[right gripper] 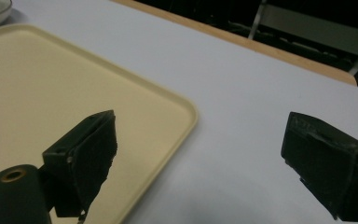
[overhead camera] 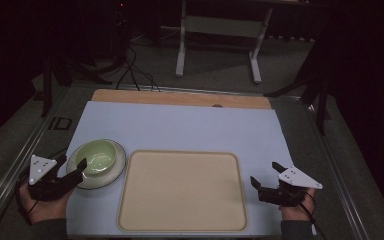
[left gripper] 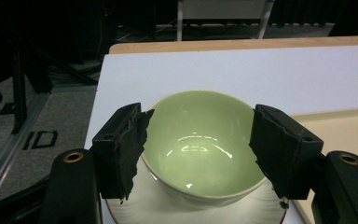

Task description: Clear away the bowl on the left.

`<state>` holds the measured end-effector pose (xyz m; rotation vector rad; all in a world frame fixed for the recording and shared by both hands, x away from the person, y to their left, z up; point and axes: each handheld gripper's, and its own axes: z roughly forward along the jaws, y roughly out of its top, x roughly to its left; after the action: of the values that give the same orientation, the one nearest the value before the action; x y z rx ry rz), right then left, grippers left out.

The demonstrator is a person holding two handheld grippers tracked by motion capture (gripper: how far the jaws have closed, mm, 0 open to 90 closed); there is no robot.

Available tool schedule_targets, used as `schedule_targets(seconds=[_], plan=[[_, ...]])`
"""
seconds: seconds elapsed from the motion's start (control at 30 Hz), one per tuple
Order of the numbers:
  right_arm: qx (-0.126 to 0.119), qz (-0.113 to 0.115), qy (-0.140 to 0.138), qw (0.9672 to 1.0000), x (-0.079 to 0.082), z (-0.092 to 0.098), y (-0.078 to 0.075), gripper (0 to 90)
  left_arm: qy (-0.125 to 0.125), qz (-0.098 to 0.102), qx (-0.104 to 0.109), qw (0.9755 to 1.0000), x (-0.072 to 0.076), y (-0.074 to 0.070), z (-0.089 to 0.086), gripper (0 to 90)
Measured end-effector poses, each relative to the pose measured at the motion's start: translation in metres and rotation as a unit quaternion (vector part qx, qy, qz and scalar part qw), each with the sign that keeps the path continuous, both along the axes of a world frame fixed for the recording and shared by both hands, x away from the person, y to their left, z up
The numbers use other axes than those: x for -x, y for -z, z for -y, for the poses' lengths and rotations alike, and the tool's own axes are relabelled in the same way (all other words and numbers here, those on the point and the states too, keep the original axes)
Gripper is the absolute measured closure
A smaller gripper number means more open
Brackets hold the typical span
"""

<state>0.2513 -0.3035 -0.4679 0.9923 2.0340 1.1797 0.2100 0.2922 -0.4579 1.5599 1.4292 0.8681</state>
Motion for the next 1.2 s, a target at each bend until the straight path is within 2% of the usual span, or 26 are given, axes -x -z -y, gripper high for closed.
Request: schedule_targets(seconds=[0.17,0.2,0.4,0.47,0.5,0.77,1.0,1.13,1.2], plan=[[0.002,0.007,0.003,1.0000,0.000,-0.004,0.000,9.6,-0.005,0.002,0.005,1.0000,0.002,-0.001,-0.002,35.5],[-0.009,0.011,0.022,0.9997,0.001,-0.008,-0.001,9.6,-0.008,0.006,0.007,0.9999,0.003,-0.002,-0.003,35.6],[0.000,0.020,0.030,0.9994,0.003,-0.012,-0.001,9.2,-0.010,0.006,-0.004,0.9999,0.002,-0.003,-0.003,35.4],[0.003,0.019,0.027,0.9994,0.002,-0.012,-0.001,9.2,-0.006,0.009,0.003,0.9999,0.001,-0.004,-0.004,36.4],[0.005,0.019,0.028,0.9994,0.002,-0.012,0.000,9.2,-0.007,0.015,0.000,0.9999,0.001,-0.005,-0.004,36.1],[0.007,0.022,0.022,0.9995,0.001,-0.013,0.001,9.2,-0.010,0.027,0.003,0.9996,0.000,-0.011,-0.006,34.9],[0.006,0.028,0.026,0.9992,0.000,-0.012,0.001,9.2,-0.016,0.031,0.000,0.9994,-0.011,-0.020,-0.006,32.5],[0.002,0.039,0.023,0.9990,0.001,-0.011,-0.001,9.2,-0.020,0.025,0.012,0.9994,-0.018,-0.018,-0.008,34.2],[0.002,0.043,0.023,0.9988,0.001,-0.010,-0.001,9.2,-0.020,0.021,0.010,0.9995,-0.021,-0.015,-0.007,34.1]])
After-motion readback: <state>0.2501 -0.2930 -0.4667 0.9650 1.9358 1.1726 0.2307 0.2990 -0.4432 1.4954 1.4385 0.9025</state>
